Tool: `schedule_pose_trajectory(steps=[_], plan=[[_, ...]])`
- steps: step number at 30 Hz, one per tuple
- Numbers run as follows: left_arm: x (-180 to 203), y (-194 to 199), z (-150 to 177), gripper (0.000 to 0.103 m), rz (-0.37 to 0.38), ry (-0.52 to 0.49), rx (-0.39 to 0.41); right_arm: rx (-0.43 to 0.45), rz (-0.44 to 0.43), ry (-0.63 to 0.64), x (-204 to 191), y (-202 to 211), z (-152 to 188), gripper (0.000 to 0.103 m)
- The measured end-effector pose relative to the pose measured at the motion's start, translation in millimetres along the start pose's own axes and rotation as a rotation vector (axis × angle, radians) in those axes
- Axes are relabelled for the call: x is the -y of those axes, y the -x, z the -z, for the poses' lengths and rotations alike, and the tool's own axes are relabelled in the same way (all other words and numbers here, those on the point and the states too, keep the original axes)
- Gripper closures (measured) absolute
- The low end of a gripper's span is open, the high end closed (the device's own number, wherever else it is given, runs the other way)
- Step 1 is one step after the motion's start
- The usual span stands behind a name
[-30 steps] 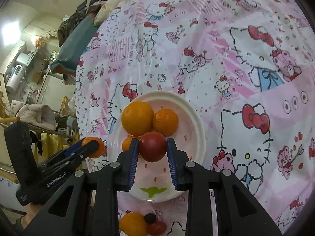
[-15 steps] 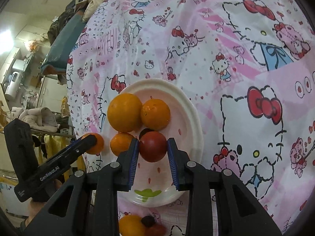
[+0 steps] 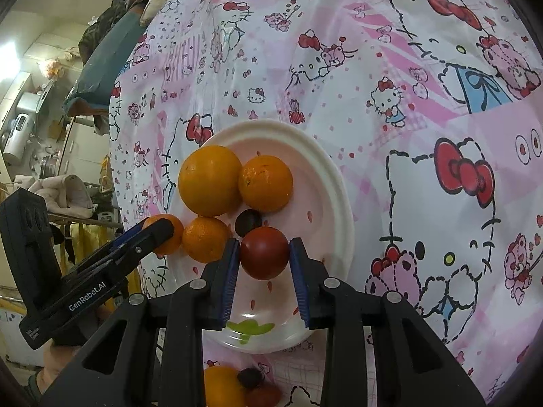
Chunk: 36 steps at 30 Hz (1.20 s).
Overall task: Organize fruits
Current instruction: 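Set the tomato on the plate with the right tool while the left tool sets the orange beside it, then pull both tools back from the plate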
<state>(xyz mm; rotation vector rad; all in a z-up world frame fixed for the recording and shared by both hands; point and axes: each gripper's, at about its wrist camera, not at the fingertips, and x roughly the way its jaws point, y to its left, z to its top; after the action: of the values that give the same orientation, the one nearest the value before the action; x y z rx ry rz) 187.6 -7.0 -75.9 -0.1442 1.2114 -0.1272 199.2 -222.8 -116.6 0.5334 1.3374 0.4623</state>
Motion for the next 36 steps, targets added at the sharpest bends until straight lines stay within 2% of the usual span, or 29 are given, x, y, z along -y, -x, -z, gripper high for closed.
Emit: schedule_pose_trajectory(steps=[2, 5, 6, 7, 8, 12, 16, 17, 19, 22, 24, 27, 32, 36], plan=[[-1.3, 5.3, 1.0, 0.029, -0.007, 0.013, 0.027, 0.0, -0.004, 0.0, -0.8, 0.0, -0.8, 0.07], [-1.4, 9.8, 0.2, 0.028, 0.004, 0.013, 0.037, 0.007, -0.004, -0.002, -1.4, 1.6, -1.2, 0.068], [-1.7, 10.6, -0.4, 0.028, 0.002, 0.014, 0.039, 0.01, -0.001, 0.001, -2.0, 2.9, -1.2, 0.057], [-2.1, 12.1, -0.5, 0.028, 0.001, 0.015, 0.043, 0.015, -0.003, 0.005, -3.2, 4.2, -1.3, 0.039], [-2.8, 13.8, -0.5, 0.028, -0.002, 0.018, 0.049, 0.023, -0.005, 0.011, -4.5, 6.0, -1.2, 0.035], [-5.3, 18.8, 1.7, 0.028, -0.01, 0.03, 0.059, 0.039, 0.028, 0.077, -16.6, 11.0, 0.4, 0.035], [-6.9, 30.4, 9.1, 0.028, -0.063, 0.02, 0.091, 0.064, 0.075, 0.134, -26.5, 17.2, 4.7, 0.034], [-7.4, 34.6, 11.6, 0.028, -0.057, 0.024, 0.101, 0.071, 0.081, 0.148, -28.8, 19.7, 6.3, 0.031], [-6.5, 46.4, 18.2, 0.028, -0.045, 0.029, 0.122, 0.08, 0.069, 0.166, -34.9, 25.1, 12.8, 0.012], [-8.2, 64.0, 26.7, 0.024, -0.02, 0.055, 0.135, 0.103, 0.085, 0.184, -43.6, 35.5, 25.8, 0.011], [-7.4, 78.5, 33.6, 0.013, -0.028, 0.045, 0.169, 0.108, 0.09, 0.175, -45.9, 43.4, 33.2, 0.011], [-7.2, 98.4, 46.5, 0.012, -0.024, 0.026, 0.209, 0.12, 0.088, 0.164, -50.6, 58.7, 47.7, 0.011], [-11.3, 117.6, 67.8, 0.012, -0.012, 0.051, 0.212, 0.146, 0.107, 0.122, -57.8, 85.9, 70.5, 0.011], [-10.5, 123.2, 84.0, 0.012, -0.021, 0.047, 0.213, 0.153, 0.094, 0.078, -53.3, 95.9, 75.7, 0.011]])
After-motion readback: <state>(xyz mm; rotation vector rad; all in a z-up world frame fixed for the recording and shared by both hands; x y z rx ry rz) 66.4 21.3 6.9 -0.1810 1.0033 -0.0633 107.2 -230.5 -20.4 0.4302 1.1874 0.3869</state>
